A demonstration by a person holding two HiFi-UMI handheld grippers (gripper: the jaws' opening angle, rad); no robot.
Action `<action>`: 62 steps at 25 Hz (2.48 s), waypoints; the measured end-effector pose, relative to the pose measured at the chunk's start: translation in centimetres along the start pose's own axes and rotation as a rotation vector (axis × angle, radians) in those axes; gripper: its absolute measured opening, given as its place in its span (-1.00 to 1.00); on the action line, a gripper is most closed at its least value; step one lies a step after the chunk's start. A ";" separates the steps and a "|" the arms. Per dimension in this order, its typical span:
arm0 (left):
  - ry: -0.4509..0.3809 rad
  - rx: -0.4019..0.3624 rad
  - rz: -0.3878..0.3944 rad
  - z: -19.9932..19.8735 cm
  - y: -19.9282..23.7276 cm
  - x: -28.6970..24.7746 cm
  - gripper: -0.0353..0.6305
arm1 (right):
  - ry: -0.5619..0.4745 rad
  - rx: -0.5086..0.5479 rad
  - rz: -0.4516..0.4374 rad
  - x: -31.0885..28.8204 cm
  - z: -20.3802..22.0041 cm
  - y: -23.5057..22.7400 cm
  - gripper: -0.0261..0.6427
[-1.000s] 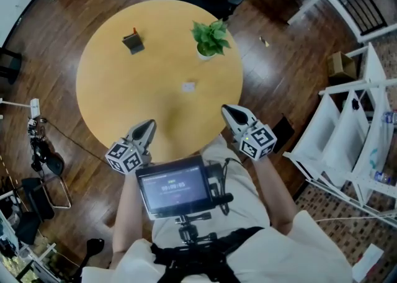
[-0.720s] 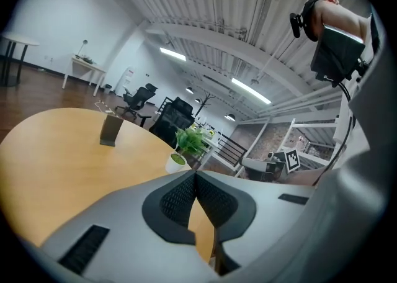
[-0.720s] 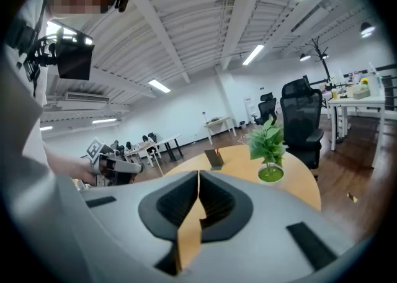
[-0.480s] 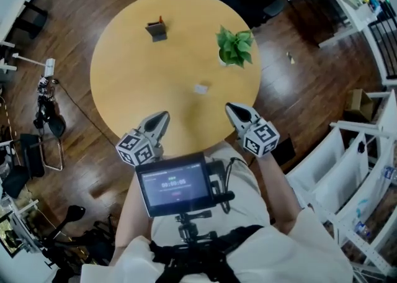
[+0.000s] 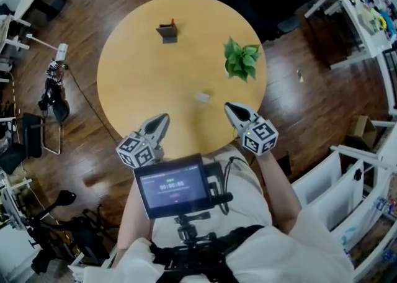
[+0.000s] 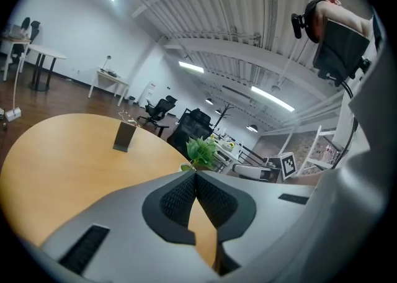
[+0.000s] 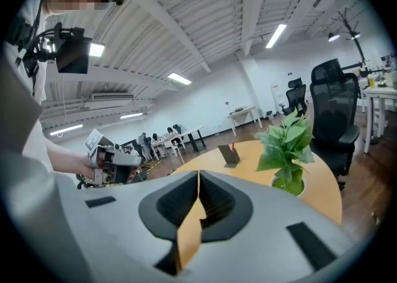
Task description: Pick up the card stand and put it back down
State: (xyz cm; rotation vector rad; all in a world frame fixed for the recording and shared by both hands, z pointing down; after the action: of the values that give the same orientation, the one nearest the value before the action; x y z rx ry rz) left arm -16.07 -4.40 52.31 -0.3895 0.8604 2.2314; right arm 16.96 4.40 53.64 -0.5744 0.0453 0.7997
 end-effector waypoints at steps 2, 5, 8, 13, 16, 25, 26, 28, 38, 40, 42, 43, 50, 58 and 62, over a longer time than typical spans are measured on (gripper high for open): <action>-0.012 0.015 -0.022 0.4 0.0 -0.1 -0.89 | 0.006 0.013 -0.019 0.1 -0.3 -0.8 -0.88; -0.020 0.031 -0.048 1.3 -0.3 -0.3 -0.89 | 0.014 0.013 -0.041 0.3 -0.4 -1.9 -0.88; -0.022 0.043 -0.069 1.6 -0.8 -0.5 -0.89 | 0.030 0.008 -0.060 0.7 -0.3 -2.9 -0.88; -0.034 0.063 -0.094 1.3 -1.9 -1.0 -0.89 | 0.063 0.011 -0.093 0.9 -0.2 -4.4 -0.88; -0.041 0.064 -0.106 1.3 -2.4 -1.0 -0.89 | 0.070 0.007 -0.112 0.9 0.0 -4.9 -0.88; -0.057 0.069 -0.174 2.2 -2.3 0.6 -0.89 | 0.130 -0.012 -0.187 -0.7 2.2 -5.4 -0.88; -0.060 0.078 -0.185 2.3 -2.2 0.9 -0.89 | 0.145 -0.014 -0.192 -0.8 2.6 -5.6 -0.88; -0.065 0.098 -0.198 2.9 -2.1 1.2 -0.89 | 0.170 -0.025 -0.198 -1.0 3.4 -6.1 -0.88; -0.049 0.063 -0.167 3.2 -0.7 1.9 -0.86 | 0.246 -0.099 -0.155 -3.4 4.8 -8.5 -0.70; -0.049 0.057 -0.170 3.1 -0.3 2.0 -0.85 | 0.279 -0.088 -0.144 -4.2 5.2 -9.3 -0.69; -0.044 0.055 -0.172 3.1 0.0 2.2 -0.85 | 0.331 -0.065 -0.142 -5.2 5.7 -9.9 -0.67; -0.040 0.055 -0.174 3.1 0.1 2.3 -0.85 | 0.360 -0.052 -0.145 -5.7 6.1 -10.2 -0.66; -0.017 0.051 -0.203 3.4 0.5 3.0 -0.85 | 0.505 0.000 -0.181 -9.2 8.3 -12.0 -0.65; -0.013 0.040 -0.222 2.8 0.0 3.1 -0.85 | 0.583 -0.004 -0.206 -12.0 10.2 -13.5 -0.65; -0.019 0.029 -0.230 2.6 -0.4 3.2 -0.85 | 0.612 -0.015 -0.208 -12.8 11.4 -13.9 -0.65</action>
State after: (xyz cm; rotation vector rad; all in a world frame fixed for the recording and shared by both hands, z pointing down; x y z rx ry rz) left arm -18.14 -0.83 52.47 -0.4301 0.7944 2.0063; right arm 15.52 -6.05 72.99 -0.8075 0.5332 0.4008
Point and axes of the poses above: the fingertips, and each gripper's own axes: x backward along the fingers, y to its left, z out of its underside, the point moved 10 cm from there along x, backward along the fingers, and after that the axes turned 15 degrees about -z, right-handed, at the moved point
